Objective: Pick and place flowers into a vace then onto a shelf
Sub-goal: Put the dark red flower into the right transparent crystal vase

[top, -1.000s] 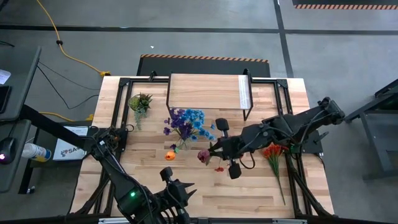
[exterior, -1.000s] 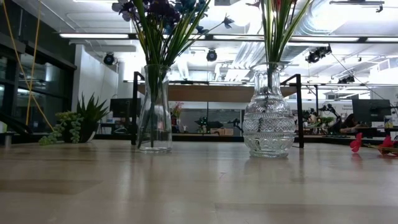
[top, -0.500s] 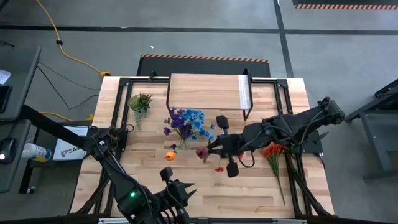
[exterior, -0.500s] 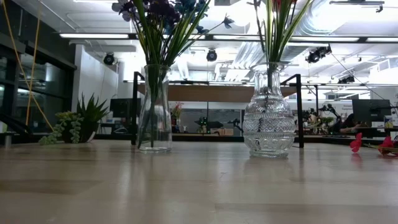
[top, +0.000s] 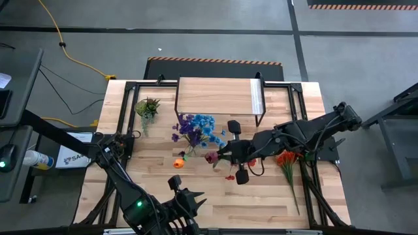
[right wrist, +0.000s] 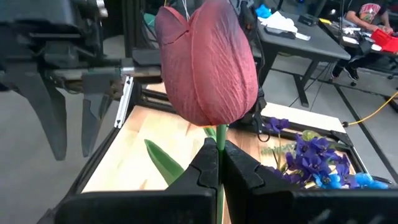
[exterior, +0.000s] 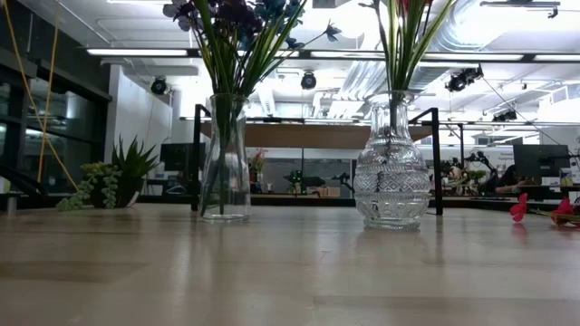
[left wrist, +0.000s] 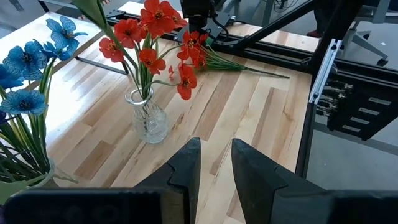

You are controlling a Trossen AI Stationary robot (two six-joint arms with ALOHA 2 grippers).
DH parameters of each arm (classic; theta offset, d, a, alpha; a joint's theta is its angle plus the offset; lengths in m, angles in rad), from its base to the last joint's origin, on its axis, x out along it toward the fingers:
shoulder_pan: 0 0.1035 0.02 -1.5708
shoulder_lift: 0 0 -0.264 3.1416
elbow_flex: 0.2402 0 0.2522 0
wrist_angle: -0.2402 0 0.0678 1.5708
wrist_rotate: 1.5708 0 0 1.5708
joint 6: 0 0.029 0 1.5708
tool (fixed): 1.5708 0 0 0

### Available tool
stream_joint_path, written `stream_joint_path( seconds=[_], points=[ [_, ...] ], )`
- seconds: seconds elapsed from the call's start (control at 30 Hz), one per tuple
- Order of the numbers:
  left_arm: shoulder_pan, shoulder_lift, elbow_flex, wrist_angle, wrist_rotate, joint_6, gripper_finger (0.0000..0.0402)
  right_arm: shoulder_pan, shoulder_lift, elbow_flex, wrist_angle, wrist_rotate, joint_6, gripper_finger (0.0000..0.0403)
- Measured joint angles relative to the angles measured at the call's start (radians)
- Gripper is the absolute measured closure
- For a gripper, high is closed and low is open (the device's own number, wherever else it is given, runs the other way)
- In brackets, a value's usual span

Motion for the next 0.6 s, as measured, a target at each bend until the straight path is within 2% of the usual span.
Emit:
stream_joint_path(
  seconds=[0.6],
  points=[
    [0.0, 0.0, 0.0, 0.003, 0.003, 0.0, 0.0277, 0.0, 0.019, 0.0, 0.092, 0.009, -0.003, 0.0403]
  ],
)
